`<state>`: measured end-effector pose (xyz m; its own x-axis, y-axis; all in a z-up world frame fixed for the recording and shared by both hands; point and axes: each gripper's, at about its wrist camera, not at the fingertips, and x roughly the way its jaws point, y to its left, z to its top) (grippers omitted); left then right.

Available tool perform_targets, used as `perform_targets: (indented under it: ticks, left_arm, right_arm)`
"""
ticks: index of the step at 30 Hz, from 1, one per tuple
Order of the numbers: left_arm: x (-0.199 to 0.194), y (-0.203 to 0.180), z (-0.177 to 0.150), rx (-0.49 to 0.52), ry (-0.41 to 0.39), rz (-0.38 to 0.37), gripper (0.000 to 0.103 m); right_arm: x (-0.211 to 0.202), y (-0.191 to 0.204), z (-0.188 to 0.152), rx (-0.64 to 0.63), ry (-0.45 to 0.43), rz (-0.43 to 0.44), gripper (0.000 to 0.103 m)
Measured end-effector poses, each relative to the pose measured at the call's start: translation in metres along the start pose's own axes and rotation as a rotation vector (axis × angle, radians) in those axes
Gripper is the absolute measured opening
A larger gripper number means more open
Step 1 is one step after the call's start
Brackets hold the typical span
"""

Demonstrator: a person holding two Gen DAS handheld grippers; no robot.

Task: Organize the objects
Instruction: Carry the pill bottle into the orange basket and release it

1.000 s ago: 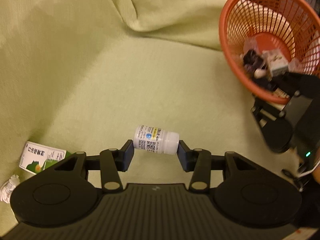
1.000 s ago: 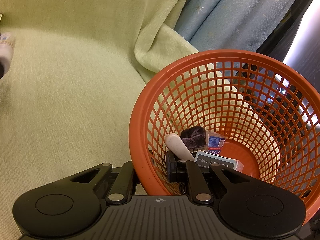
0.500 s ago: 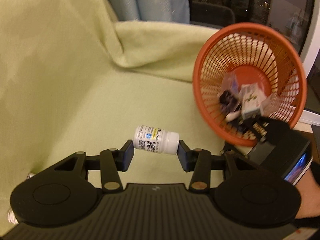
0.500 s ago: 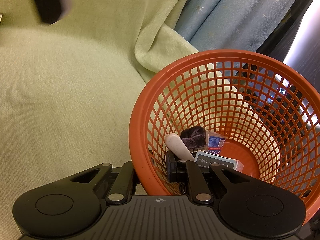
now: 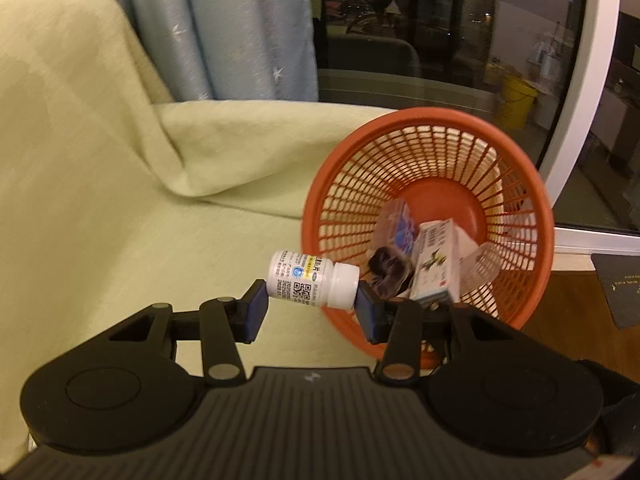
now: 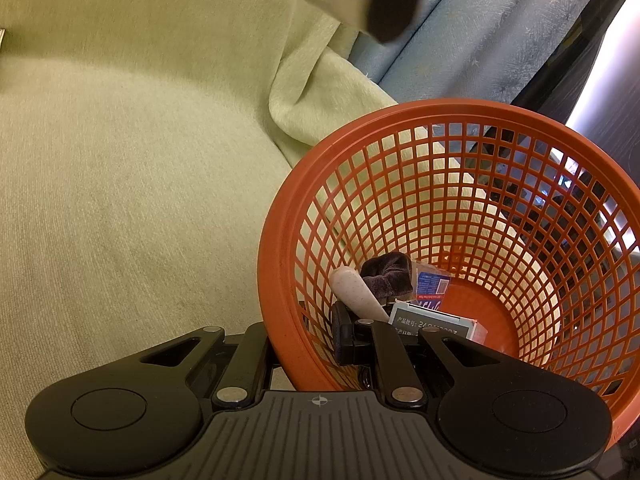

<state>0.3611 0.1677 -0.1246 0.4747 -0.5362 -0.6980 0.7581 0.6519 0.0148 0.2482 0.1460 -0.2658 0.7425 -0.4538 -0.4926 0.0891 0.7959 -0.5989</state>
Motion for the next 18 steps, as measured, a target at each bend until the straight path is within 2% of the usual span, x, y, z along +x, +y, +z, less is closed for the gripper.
perform_targets:
  ticks: [18]
  left_arm:
    - [0.032,-0.030,0.032,0.021,-0.007,-0.098,0.041]
  right_arm:
    - [0.000,0.000,0.001,0.001,0.000,0.000,0.008]
